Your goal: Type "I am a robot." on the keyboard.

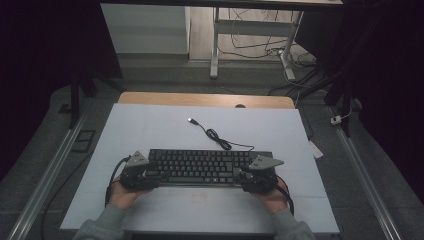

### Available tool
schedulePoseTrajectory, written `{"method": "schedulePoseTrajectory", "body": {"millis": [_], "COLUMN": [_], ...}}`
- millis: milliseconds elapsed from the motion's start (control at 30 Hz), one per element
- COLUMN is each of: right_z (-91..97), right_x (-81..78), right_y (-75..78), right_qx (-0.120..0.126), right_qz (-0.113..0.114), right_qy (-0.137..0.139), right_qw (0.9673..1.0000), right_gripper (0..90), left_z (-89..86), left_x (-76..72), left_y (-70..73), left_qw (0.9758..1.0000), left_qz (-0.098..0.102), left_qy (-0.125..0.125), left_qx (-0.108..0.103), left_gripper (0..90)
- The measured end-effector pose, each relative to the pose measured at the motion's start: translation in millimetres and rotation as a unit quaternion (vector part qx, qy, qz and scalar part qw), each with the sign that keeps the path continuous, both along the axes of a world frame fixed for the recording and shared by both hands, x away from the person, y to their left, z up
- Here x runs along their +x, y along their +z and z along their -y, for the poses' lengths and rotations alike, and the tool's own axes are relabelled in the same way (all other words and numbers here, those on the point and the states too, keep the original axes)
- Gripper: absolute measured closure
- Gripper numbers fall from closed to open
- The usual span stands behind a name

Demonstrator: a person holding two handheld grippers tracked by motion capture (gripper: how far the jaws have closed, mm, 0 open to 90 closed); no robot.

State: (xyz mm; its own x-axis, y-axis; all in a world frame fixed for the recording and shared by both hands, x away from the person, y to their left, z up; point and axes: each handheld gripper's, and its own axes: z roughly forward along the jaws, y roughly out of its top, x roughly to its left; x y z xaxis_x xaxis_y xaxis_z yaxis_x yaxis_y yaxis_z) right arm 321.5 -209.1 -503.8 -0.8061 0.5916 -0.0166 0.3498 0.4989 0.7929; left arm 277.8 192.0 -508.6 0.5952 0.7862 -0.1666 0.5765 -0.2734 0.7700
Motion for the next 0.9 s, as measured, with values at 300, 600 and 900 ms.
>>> {"method": "schedulePoseTrajectory", "body": {"millis": [300, 600, 900], "right_z": [-0.6, -8.7, -37.4], "right_x": [0.6, 7.9, 20.6], "right_y": [0.3, 4.0, 6.8], "right_qx": [0.002, 0.020, 0.030], "right_qz": [0.000, 0.004, -0.021], "right_qy": [-0.002, -0.003, 0.019], "right_qw": [1.0000, 0.9998, 0.9992], "right_gripper": [48.2, 50.7, 81.7], "left_z": [-7.8, -7.4, -7.3], "left_x": [-7.0, -6.6, -5.6], "left_y": [-2.6, -4.1, -6.5], "left_qw": [1.0000, 1.0000, 0.9999], "left_qz": [0.002, 0.002, 0.001], "left_qy": [0.001, -0.001, 0.000], "left_qx": [-0.001, 0.006, 0.013], "left_gripper": [36.6, 36.3, 35.9]}}
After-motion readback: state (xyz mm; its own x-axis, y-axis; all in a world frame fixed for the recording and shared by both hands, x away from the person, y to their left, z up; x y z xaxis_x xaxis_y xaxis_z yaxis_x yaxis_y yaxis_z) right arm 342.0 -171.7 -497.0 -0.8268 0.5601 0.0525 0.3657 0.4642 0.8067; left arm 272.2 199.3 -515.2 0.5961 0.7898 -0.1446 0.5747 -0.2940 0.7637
